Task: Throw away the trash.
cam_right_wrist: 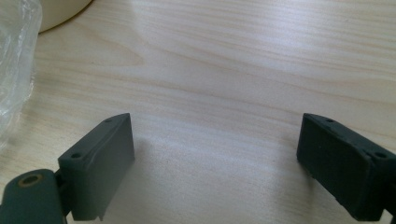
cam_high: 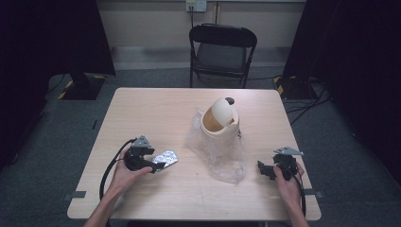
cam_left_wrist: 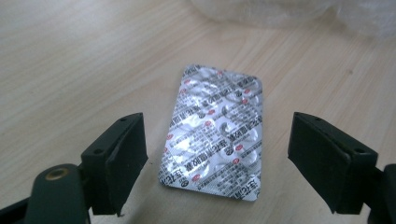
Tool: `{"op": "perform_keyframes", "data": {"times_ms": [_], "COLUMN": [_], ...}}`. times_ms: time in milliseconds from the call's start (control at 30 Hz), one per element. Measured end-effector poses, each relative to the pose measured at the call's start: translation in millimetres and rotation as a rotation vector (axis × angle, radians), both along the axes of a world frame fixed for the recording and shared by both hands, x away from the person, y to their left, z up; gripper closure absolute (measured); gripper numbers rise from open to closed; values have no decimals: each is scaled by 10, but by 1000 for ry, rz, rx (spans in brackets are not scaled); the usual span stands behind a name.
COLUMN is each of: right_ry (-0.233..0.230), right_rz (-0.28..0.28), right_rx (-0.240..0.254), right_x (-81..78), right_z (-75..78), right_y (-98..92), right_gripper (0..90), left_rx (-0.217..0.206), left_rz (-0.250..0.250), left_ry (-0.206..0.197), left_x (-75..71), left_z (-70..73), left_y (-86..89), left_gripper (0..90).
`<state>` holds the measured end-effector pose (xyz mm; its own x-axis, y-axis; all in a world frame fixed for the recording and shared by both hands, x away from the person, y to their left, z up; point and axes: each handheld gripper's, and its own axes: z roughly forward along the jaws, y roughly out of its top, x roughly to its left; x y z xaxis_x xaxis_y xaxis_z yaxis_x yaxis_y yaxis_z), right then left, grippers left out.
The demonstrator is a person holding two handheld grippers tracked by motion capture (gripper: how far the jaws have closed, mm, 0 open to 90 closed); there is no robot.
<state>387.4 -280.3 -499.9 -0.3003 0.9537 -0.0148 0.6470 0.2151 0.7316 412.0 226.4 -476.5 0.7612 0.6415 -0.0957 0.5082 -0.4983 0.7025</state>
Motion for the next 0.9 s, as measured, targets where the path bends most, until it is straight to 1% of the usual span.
{"op": "perform_keyframes", "data": {"times_ms": [33,67,133,200,233,267,300,333,367,467,567,600,633,667,700,900], "right_ry": [1,0,0,0,0,0,0,0,-1,-1,1,0,0,-1,0,-1], "right_rz": [-1,-2,-2,-2,-2,-1,-1,-1,-1,-1,-2,-1,-1,-1,-2,-1], "right_rx": [0,0,0,0,0,-1,-1,-1,-2,-2,-1,-2,-2,-2,-1,-2], "right_x": [-1,-1,-1,-1,-1,-2,-2,-2,-2,-2,-3,-3,-3,-2,-3,-3], "right_z": [0,0,0,0,0,0,0,0,0,0,0,0,0,0,0,0], "right_y": [1,1,1,1,1,0,1,1,0,0,1,1,1,0,1,1], "right_gripper": [103,104,103,104,103,103,104,104,104,104,104,104,104,104,104,104], "left_rx": [8,-6,18,16,30,30,28,56,87,76,70,64,64,60,57,65], "left_rz": [-4,11,6,10,8,8,14,34,22,24,22,10,10,-8,-28,-33], "left_ry": [5,-2,2,4,0,0,-11,-33,-57,-58,-59,-66,-66,-67,-69,-72], "left_x": [5,-4,-5,-15,-10,-10,-5,-9,-25,-29,-26,-27,-27,-34,-45,-37], "left_z": [-19,-69,-108,-143,-151,-151,-161,-169,-179,-187,-189,-182,-182,-175,-166,-159], "left_y": [-7,0,8,3,-5,-5,-13,-46,-84,-108,-104,-91,-91,-87,-83,-79], "left_gripper": [186,187,191,193,195,186,177,171,163,152,168,205,243,297,327,339]}}
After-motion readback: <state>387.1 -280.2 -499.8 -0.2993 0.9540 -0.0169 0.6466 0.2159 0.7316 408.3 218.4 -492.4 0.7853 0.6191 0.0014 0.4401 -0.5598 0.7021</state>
